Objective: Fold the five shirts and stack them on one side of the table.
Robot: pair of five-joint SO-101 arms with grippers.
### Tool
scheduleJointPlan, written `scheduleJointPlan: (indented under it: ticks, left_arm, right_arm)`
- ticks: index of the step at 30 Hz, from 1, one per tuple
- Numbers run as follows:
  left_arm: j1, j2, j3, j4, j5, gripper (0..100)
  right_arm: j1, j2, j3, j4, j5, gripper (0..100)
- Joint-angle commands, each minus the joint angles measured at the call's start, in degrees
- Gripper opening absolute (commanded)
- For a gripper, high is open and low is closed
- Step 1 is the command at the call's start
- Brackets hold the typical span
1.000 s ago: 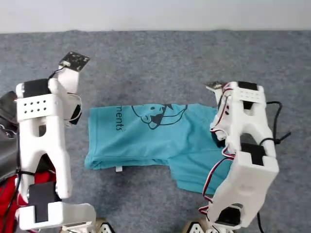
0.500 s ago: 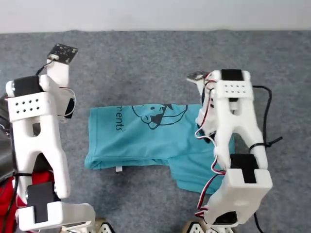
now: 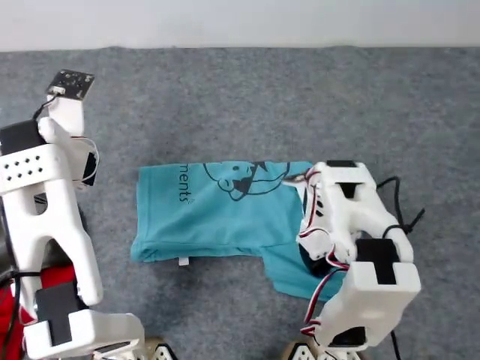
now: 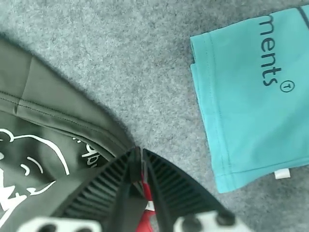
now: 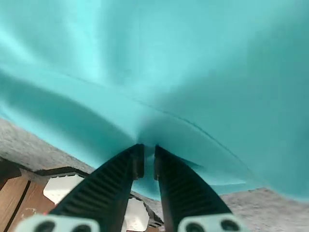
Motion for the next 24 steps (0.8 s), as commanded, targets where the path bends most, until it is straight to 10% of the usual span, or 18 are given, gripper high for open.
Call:
scheduleJointPlan:
  ticks: [1, 14, 24]
  left_arm:
    - [-0.4, -0.4, -2.2, 0.4, 0.2, 2]
    - [-0.3, -0.4, -2.2, 0.4, 0.2, 2]
    - [-0.2, -0.4, -2.2, 0.4, 0.2, 2]
  right_arm:
    - [3.4, -2.6, 0.3, 0.5, 1.8, 4.6]
    - [12.9, -2.9, -0.4, 5.0, 9.8, 4.6]
    - [0.0, -23.6, -5.5, 11.9, 2.3, 4.6]
